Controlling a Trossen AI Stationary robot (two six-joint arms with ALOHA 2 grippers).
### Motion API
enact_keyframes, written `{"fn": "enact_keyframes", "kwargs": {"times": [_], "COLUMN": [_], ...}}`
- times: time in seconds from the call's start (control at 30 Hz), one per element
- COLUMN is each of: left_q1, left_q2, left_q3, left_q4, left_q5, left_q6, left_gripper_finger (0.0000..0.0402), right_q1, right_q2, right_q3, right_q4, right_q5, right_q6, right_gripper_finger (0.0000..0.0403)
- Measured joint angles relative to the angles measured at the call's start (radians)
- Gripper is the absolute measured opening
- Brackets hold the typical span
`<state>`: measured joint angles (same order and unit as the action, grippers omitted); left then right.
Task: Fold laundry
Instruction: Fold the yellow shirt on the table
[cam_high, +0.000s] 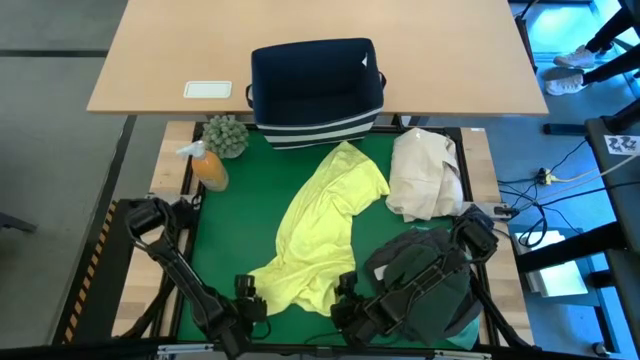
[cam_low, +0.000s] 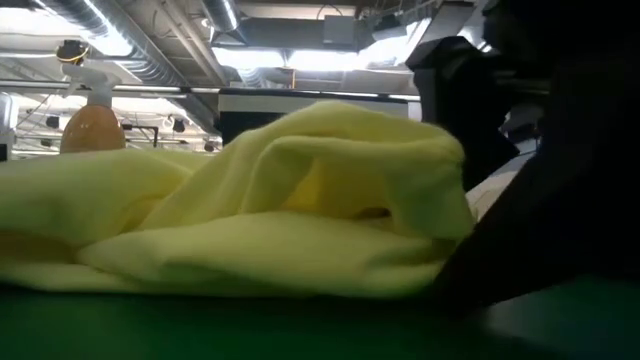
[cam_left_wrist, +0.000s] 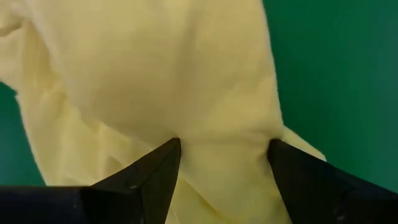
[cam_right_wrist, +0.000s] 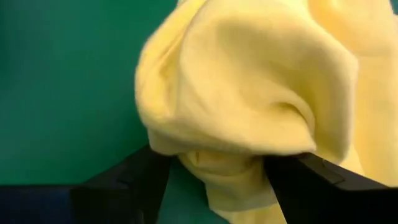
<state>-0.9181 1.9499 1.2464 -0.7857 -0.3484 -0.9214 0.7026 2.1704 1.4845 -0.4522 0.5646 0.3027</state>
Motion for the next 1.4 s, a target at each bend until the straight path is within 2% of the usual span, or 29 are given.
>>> {"fn": "enact_keyframes", "kwargs": {"times": [0.1, 0.17, 0.4, 0.43, 0.53, 0.67, 0.7, 0.8, 0.9, 0.97, 1.03, 1.2, 1.4], "left_q1": [0.005, 0.014, 0.043, 0.048, 0.054, 0.057, 0.058, 0.057, 0.030, -0.001, -0.026, -0.085, -0.139], "left_q2": [0.000, -0.001, -0.003, -0.003, -0.001, 0.005, 0.005, 0.005, 0.005, 0.008, 0.011, -0.001, -0.002], "left_q3": [-0.025, -0.046, -0.103, -0.108, -0.114, -0.119, -0.120, -0.097, -0.025, 0.050, 0.127, 0.347, 0.510], "left_q4": [0.002, 0.003, 0.007, 0.005, -0.002, -0.015, -0.017, -0.039, -0.063, -0.058, -0.088, -0.162, -0.223], "left_q5": [-0.065, -0.100, -0.132, -0.138, -0.161, -0.181, -0.172, -0.105, 0.034, 0.143, 0.204, 0.168, 0.000], "left_q6": [-0.044, -0.053, -0.073, -0.075, -0.074, -0.069, -0.068, -0.051, 0.016, 0.059, 0.089, 0.090, 0.099], "left_gripper_finger": [0.0245, 0.0244, 0.0237, 0.0227, 0.0169, 0.0039, 0.0021, 0.0007, 0.0004, 0.0003, 0.0002, 0.0002, 0.0001], "right_q1": [-0.015, -0.020, -0.024, -0.023, -0.023, -0.021, -0.019, -0.007, 0.018, 0.041, 0.063, 0.110, 0.151], "right_q2": [0.011, 0.012, 0.014, 0.014, 0.014, 0.018, 0.018, 0.018, 0.018, 0.018, 0.018, 0.017, 0.017], "right_q3": [0.003, 0.003, 0.002, 0.002, 0.006, 0.071, 0.095, 0.181, 0.270, 0.329, 0.379, 0.445, 0.454], "right_q4": [0.016, 0.014, 0.006, 0.005, -0.001, -0.104, -0.134, -0.243, -0.340, -0.387, -0.414, -0.411, -0.418], "right_q5": [-0.023, -0.031, -0.037, -0.041, -0.036, -0.031, -0.031, -0.024, -0.038, -0.095, -0.158, -0.249, -0.295], "right_q6": [0.001, 0.001, 0.004, 0.004, 0.005, 0.006, 0.006, 0.007, 0.004, -0.021, -0.034, -0.042, -0.019], "right_gripper_finger": [0.0227, 0.0193, 0.0028, 0.0016, 0.0022, 0.0015, 0.0011, 0.0011, 0.0012, 0.0007, 0.0007, 0.0008, 0.0007]}}
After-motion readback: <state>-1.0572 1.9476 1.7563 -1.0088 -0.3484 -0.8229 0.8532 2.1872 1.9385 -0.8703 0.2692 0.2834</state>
